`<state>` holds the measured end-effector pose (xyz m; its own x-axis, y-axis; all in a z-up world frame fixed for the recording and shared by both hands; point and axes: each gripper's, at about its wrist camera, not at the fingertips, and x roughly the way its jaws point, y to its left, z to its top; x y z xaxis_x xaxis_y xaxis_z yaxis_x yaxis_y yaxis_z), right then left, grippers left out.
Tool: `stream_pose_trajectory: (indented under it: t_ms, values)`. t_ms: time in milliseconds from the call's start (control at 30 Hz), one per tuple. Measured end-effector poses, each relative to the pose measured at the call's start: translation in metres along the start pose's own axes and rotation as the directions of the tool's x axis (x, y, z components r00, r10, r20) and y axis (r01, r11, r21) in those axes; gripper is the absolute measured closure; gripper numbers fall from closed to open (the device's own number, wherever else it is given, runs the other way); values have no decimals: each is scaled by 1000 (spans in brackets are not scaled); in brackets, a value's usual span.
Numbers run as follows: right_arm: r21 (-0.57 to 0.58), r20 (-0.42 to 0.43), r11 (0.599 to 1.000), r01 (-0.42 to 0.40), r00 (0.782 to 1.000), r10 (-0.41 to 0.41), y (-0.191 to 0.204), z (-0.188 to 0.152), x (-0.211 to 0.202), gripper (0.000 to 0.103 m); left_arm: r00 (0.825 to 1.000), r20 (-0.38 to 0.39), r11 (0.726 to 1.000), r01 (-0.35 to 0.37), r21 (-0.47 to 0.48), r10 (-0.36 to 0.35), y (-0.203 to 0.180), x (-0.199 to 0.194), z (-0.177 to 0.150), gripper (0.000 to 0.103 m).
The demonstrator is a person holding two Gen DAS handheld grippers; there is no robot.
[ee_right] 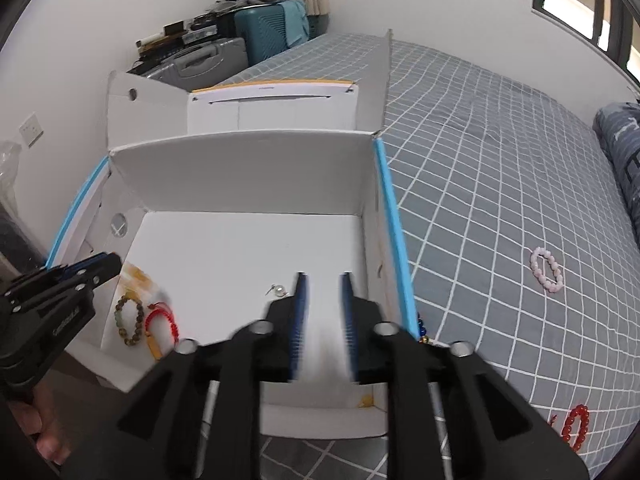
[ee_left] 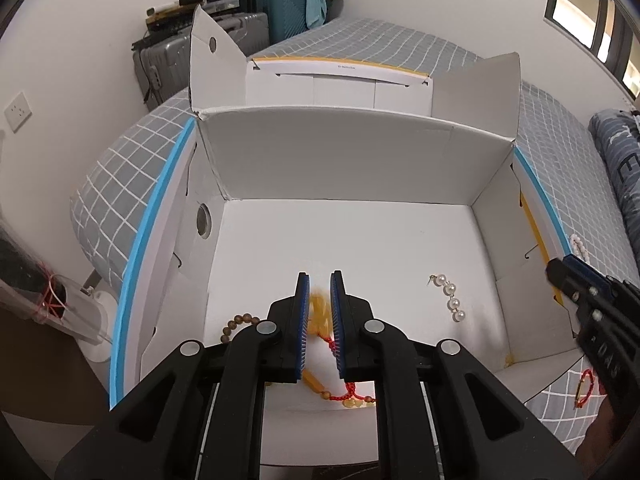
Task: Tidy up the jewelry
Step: 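Open the left tool to drop the yellow bracelet into the box, then move both tools back over the bed toward the remaining bracelets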
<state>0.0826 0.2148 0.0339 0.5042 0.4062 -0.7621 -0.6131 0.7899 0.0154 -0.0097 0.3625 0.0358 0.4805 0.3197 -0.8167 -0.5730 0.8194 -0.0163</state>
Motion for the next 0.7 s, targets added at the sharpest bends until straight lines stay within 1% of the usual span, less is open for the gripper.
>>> stream_pose_trajectory:
  t_ms: [67,100,133,167,200,233,267,300,333,367,400,433,500,567,633,700]
  values:
    - [-8,5,1000,4,1000,-4,2,-1,-2,72,1000,-7,1000,-4,4,4,-1,0,0,89]
    - [-11,6,1000,2,1000,-2,2,-2,-4,71,1000,-8,1000,-8,4,8,-2,0,0,80]
    - [-9,8,1000,-2,1000,2,1,-2,-6,65,1000,-6,1000,-9,-2,9,-2,-1,-1,73]
    - [-7,10,1000,-3,1000,3,0,-2,-8,60,1000,-2,1000,-11,-8,11,-1,-2,-1,58]
    - [-2,15,1000,-1,1000,1,-3,-2,-11,56,1000,6,1000,-15,-13,15,-1,-4,-2,45]
    - [3,19,1000,-1,1000,1,-5,-2,-13,51,1000,19,1000,-23,-13,23,-1,-7,-2,36]
    - [11,25,1000,-2,1000,2,-8,-2,-16,46,999,31,999,-29,-12,30,-2,-10,-3,32]
    - [18,30,1000,-2,1000,1,-12,-1,-20,43,999,39,999,-32,-13,32,-3,-12,-3,23]
    - [23,34,1000,2,999,-3,-15,-1,-22,35,999,44,999,-30,-15,31,-3,-14,-3,20]
    - [28,39,1000,7,999,-8,-18,-1,-25,30,998,51,1000,-27,-16,27,-4,-17,-3,17]
    - [31,44,999,12,999,-14,-22,0,-27,28,998,57,1000,-25,-17,26,-5,-19,-3,13]
    - [32,44,999,19,999,-20,-25,0,-29,24,998,64,1000,-24,-16,25,-7,-22,-3,8]
    - [38,54,999,24,998,-26,-31,-1,-33,18,997,79,1000,-22,-12,23,-11,-27,-3,6]
    - [49,64,998,33,997,-36,-39,-2,-38,12,995,91,1000,-27,-5,28,-16,-33,-4,6]
    - [59,71,997,40,996,-44,-47,-3,-43,9,994,103,1000,-23,1,23,-21,-39,-4,6]
    - [70,83,996,54,995,-59,-56,-4,-50,9,993,116,1000,-17,8,15,-27,-46,-4,6]
